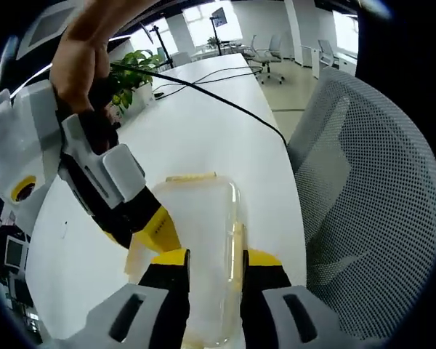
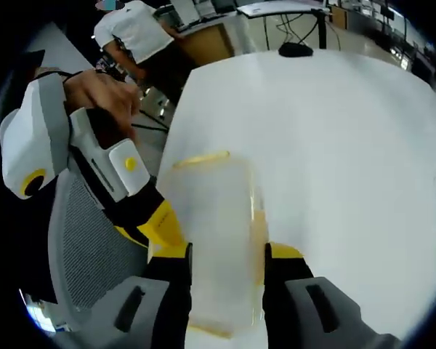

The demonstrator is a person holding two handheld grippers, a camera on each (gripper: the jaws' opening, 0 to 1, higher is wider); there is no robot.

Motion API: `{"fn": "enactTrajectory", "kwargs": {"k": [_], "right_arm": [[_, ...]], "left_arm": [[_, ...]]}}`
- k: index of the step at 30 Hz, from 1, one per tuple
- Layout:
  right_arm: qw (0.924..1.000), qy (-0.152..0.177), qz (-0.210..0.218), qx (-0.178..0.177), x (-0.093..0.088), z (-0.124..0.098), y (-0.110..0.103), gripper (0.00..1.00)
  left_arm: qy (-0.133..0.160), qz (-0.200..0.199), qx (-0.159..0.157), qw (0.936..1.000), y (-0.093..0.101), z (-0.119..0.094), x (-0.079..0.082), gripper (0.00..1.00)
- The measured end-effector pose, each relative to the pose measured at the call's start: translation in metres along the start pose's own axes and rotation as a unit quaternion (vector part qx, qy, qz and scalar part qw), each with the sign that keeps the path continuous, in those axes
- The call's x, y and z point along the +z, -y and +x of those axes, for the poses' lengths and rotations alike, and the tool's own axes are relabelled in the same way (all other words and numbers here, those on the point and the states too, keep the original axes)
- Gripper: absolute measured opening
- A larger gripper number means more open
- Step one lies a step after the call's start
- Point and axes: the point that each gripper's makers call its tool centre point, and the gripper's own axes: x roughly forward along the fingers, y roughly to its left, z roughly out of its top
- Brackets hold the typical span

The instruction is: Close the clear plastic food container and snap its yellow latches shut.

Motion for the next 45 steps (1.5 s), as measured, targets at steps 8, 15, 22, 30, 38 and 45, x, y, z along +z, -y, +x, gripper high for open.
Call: {"fn": "enactTrajectory", "kwargs": {"k": [8, 15, 22, 30, 38, 45], "right_arm": [[1.0, 0.0, 0.0, -0.001, 0.001, -0.002, -0.001, 0.36], [1.0, 0.005, 0.001, 0.002, 0.003, -0.003, 0.0, 0.37], [1.0, 0.004, 0.0, -0.001, 0.004, -0.005, -0.001, 0.38], [0.9998, 0.005, -0.011, -0.013, 0.006, -0.006, -0.002, 0.38], [0.999, 0.018, -0.026, -0.031, 0.009, -0.012, -0.002, 0.38], [0.9977, 0.038, -0.024, -0.052, 0.01, -0.02, -0.001, 0.45]], "left_arm": [[0.005, -0.001, -0.007, 1.0, -0.008, -0.004, 0.0, 0.21], [0.005, 0.001, -0.01, 0.9999, -0.007, -0.001, 0.001, 0.21], [0.003, 0.009, -0.013, 0.9999, -0.003, 0.002, 0.003, 0.22], [0.006, 0.0, -0.008, 0.9999, 0.0, 0.004, 0.006, 0.23], [0.005, -0.009, -0.002, 0.9999, 0.005, -0.001, 0.004, 0.27], [0.014, -0.024, 0.008, 0.9996, 0.002, -0.012, 0.003, 0.34]]}}
